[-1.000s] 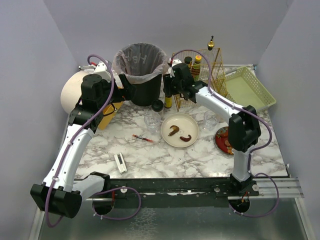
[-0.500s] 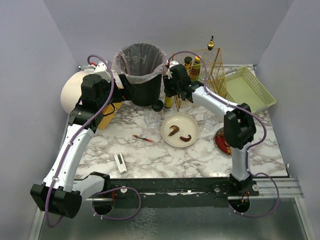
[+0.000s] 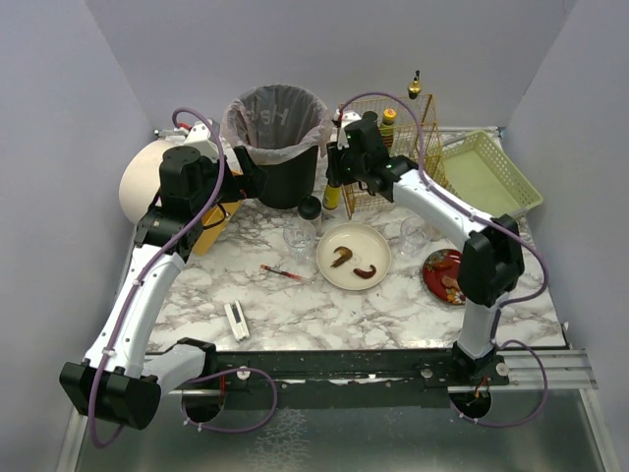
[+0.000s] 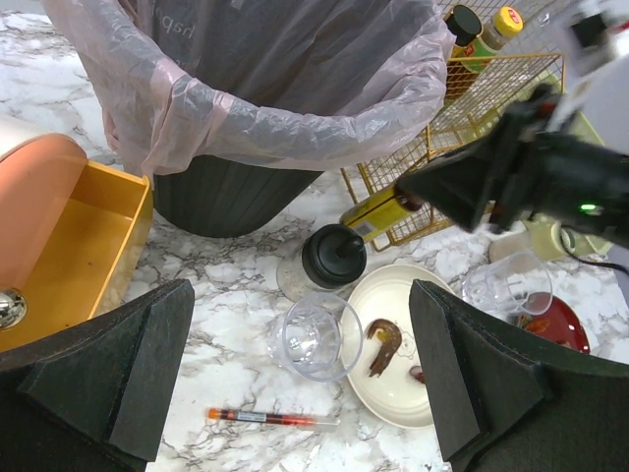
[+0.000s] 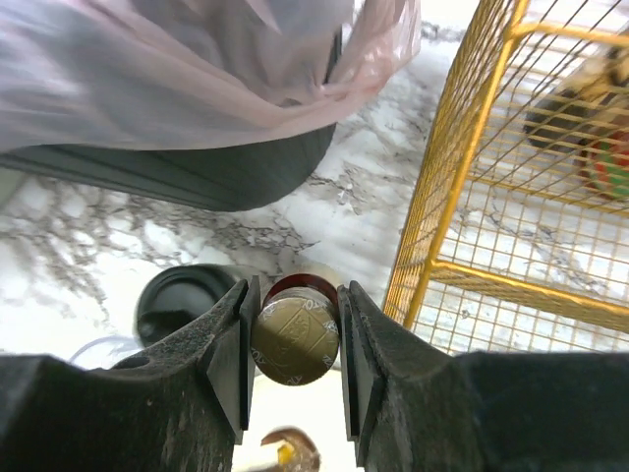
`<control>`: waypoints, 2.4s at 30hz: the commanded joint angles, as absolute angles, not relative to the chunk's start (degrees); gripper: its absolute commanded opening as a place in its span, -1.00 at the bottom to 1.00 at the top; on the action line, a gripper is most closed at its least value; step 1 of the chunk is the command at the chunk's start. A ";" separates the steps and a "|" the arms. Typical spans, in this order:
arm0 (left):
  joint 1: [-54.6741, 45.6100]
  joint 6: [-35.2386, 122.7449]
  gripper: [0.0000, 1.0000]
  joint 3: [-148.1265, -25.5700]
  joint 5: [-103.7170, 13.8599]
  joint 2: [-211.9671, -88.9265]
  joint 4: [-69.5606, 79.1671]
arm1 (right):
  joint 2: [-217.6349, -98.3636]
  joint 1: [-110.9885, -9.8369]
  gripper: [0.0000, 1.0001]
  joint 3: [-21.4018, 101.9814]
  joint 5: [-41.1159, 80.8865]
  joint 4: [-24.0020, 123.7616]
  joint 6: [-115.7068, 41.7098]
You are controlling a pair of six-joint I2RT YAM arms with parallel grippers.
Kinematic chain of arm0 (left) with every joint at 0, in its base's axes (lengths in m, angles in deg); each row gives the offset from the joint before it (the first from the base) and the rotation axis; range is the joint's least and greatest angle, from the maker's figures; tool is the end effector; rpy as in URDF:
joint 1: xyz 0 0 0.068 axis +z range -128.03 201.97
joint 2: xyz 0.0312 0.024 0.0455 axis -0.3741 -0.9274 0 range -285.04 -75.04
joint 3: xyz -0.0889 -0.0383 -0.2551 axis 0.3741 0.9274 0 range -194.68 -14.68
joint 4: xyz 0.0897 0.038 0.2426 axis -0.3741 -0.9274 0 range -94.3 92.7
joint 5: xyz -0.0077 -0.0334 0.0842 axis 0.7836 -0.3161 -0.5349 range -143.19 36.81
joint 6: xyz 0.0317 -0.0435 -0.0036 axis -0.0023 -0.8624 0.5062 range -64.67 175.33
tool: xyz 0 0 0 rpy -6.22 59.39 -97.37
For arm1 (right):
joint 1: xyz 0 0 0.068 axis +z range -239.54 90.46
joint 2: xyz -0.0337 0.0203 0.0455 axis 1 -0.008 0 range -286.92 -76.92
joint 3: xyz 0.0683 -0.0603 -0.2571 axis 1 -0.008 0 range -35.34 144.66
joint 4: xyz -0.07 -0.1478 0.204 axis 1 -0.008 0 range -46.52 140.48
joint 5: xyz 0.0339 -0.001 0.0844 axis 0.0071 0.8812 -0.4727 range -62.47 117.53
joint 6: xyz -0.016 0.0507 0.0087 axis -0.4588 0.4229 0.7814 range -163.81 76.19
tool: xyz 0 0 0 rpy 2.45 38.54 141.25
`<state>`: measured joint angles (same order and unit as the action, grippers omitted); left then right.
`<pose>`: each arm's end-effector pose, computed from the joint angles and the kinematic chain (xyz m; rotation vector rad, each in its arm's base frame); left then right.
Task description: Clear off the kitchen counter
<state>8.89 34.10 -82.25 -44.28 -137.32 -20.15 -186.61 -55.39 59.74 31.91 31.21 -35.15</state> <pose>0.2322 -0.0594 0.3966 -0.0271 1.9113 -0.5544 0.3757 0.2515 0.2973 -0.4376 2.1363 0.3465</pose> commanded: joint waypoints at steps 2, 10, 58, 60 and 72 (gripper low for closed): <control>9.26 36.38 0.98 -83.94 -44.66 -137.80 -21.73 | -176.99 -55.22 -0.99 63.20 31.04 29.16 -35.99; 9.26 36.83 0.98 -85.29 -45.15 -137.92 -22.62 | -171.40 -61.53 -1.00 62.34 32.10 25.08 -35.41; 9.24 39.95 0.98 -84.25 -33.77 -137.82 -22.56 | -185.76 -83.12 -0.99 66.12 31.48 33.63 -43.30; 9.27 39.95 0.98 -83.97 -33.70 -137.78 -22.53 | -186.29 -83.10 -0.99 65.66 31.06 33.88 -43.29; 9.24 39.25 0.98 -84.20 -33.33 -138.05 -22.20 | -191.02 -83.12 -0.96 67.65 30.22 30.95 -43.29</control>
